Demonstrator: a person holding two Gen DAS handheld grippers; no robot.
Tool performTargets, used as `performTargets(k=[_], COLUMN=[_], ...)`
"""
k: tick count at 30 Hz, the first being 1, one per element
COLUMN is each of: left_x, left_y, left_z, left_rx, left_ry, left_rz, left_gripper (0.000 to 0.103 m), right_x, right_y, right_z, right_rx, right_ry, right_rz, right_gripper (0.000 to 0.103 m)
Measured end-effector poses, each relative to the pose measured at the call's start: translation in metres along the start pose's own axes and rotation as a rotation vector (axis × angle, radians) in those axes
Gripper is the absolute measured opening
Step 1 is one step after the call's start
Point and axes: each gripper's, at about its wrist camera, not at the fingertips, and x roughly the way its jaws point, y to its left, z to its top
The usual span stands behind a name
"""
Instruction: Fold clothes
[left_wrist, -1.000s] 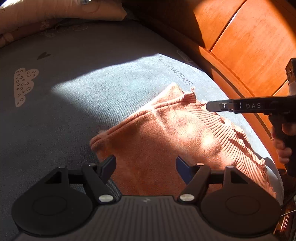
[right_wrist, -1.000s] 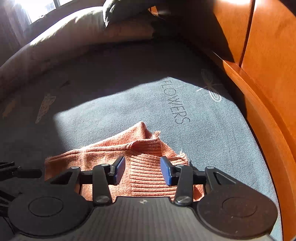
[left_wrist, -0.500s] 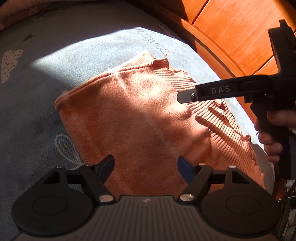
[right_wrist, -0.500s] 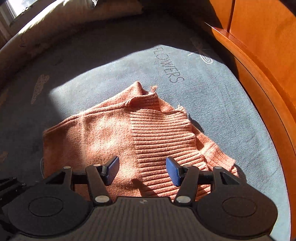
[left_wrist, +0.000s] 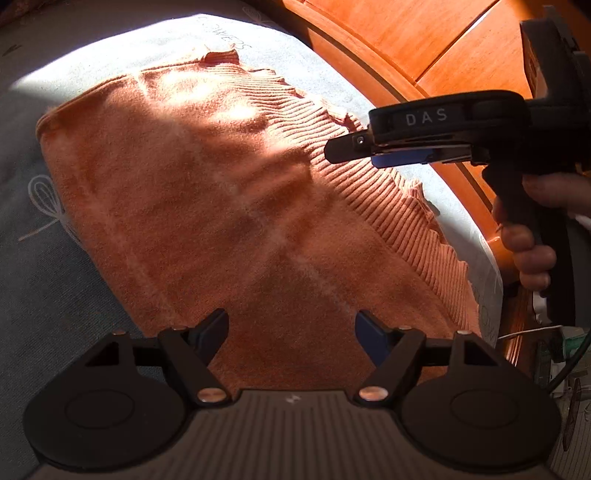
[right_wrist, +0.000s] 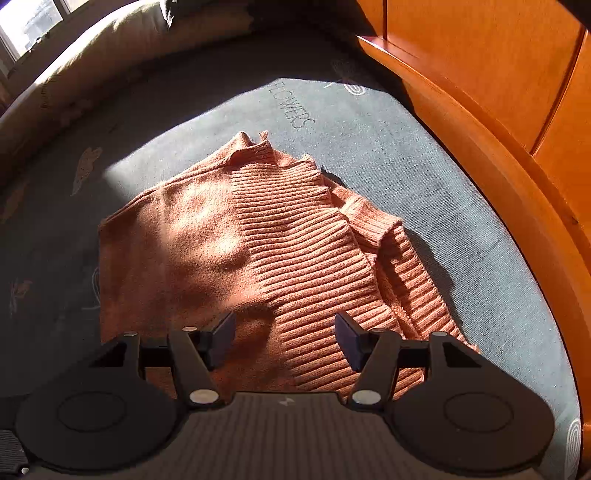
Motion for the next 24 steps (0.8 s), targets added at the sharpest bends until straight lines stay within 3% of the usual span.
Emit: performTargets(k=[4,9,12,17,19,24], left_x=[-0.001,-0.025,-0.040,-0.060,-0.066,-0.081], left_y=[0.002,0.004,0.003,0.002,0.002,0.009], left_z=[-0.014,-0.022,-0.026,-0.033,-0.038,-0.051], left_rx=[0.007,0.035,0.049,0.065,0.086,0.112], left_ry=[0.036,0.013,-0.045,-0.190,-0.234,-0.277], left_rz=[0.018,0.049,0.091,0.154,0.176,0.200], left_gripper=[0.075,0.075,0.077,0.081,0.082,0.083], right_x=[0.007,-0.024,-0.039,-0.036,-0.045,-0.060], right_y=[-0.025,-0.036,-0.027,-0.022,-0.023,0.004], right_z=[-0.038,-0.058,-0.075,-0.129,-0.152,-0.143], right_rx=[0.030,0.040,-0.001,-0.095,-0.118,-0.163], right_ry=[0.068,0.017,0.019,0.106,0.094,-0.010], right_rz=[-0.035,-0.072,-0.013,-0.083,-0.110,-0.110], right_gripper=[0.067,0.067,0.068,0.074,0.077,0.077])
